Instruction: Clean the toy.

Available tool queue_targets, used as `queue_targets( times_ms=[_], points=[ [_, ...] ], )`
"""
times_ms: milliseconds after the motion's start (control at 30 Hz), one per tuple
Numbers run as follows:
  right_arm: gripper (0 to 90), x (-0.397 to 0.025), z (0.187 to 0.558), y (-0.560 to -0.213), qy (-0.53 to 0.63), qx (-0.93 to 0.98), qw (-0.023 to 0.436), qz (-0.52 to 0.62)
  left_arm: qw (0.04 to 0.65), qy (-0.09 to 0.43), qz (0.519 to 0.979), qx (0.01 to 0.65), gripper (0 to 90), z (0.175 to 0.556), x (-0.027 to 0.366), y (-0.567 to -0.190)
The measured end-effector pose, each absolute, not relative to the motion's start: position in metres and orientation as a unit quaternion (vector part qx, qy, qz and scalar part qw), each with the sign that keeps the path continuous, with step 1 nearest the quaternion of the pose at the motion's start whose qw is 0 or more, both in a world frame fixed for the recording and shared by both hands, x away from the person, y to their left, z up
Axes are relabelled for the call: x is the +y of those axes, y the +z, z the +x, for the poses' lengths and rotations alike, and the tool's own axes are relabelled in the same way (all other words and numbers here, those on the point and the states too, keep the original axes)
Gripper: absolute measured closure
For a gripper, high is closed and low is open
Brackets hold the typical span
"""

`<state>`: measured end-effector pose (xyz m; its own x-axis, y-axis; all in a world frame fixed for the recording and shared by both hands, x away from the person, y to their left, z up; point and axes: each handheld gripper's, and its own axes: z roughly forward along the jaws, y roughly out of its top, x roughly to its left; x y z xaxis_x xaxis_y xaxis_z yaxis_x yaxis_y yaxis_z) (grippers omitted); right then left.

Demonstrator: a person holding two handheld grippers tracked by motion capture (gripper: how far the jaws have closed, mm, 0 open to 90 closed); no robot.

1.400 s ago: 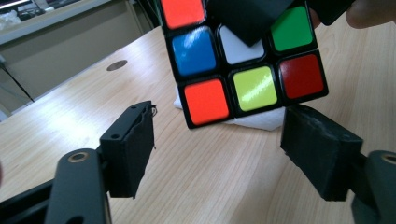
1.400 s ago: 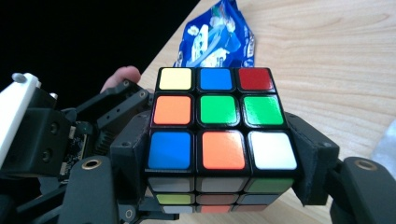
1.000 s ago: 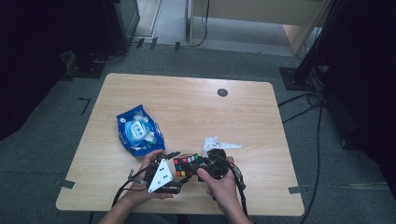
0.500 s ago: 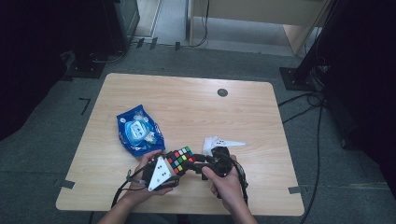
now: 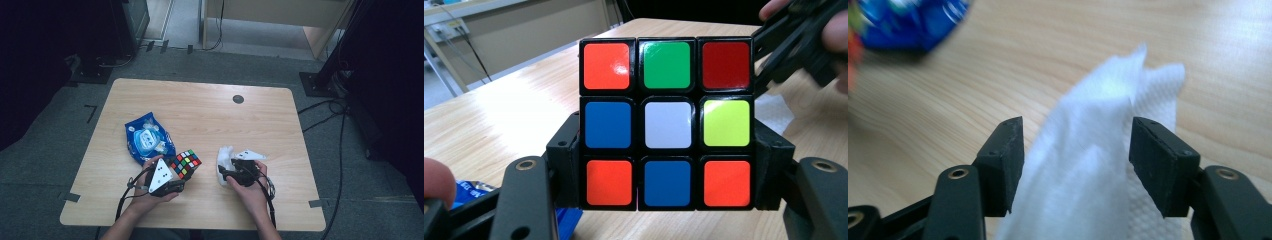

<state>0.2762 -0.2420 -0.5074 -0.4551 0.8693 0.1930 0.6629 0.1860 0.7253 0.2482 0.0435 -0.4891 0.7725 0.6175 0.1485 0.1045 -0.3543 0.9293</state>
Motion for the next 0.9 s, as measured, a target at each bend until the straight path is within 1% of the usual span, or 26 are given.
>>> queue_targets(
  times_ms=[67,167,233,267,333,367,400,500,667,767,900],
  points=[
    [45.4,-0.243,0.277,-0.512,0.384,0.762,0.135,0.504,0.520,0.245,0.785,0.231,33.8,0.248,0.043,-0.490],
    [52.1,-0.243,0.277,-0.516,0.375,0.766,0.154,0.499,0.519,0.242,0.787,0.231,33.8,0.248,0.043,-0.490],
    [60.7,-0.242,0.276,-0.516,0.365,0.771,0.169,0.494,0.522,0.237,0.786,0.232,33.8,0.249,0.043,-0.490],
    [66.4,-0.242,0.275,-0.516,0.361,0.772,0.177,0.492,0.523,0.235,0.785,0.233,33.8,0.248,0.043,-0.490],
    [79.8,-0.243,0.274,-0.515,0.366,0.771,0.165,0.495,0.524,0.232,0.786,0.233,33.8,0.248,0.042,-0.490],
    [84.8,-0.244,0.275,-0.515,0.368,0.770,0.157,0.498,0.523,0.233,0.787,0.232,33.8,0.248,0.041,-0.490],
    [86.9,-0.245,0.274,-0.515,0.373,0.767,0.151,0.500,0.523,0.232,0.787,0.231,33.8,0.248,0.041,-0.491],
    [88.2,-0.244,0.271,-0.508,0.404,0.756,0.141,0.495,0.521,0.229,0.789,0.230,33.8,0.248,0.040,-0.492],
    [88.5,-0.236,0.260,-0.480,0.519,0.719,0.091,0.454,0.519,0.220,0.796,0.220,33.9,0.245,0.035,-0.494],
    [88.6,-0.226,0.254,-0.468,0.547,0.717,0.075,0.427,0.522,0.215,0.799,0.206,33.8,0.241,0.029,-0.495],
    [88.8,-0.216,0.249,-0.465,0.553,0.714,0.063,0.426,0.520,0.214,0.803,0.199,33.8,0.239,0.026,-0.495]
  ],
)
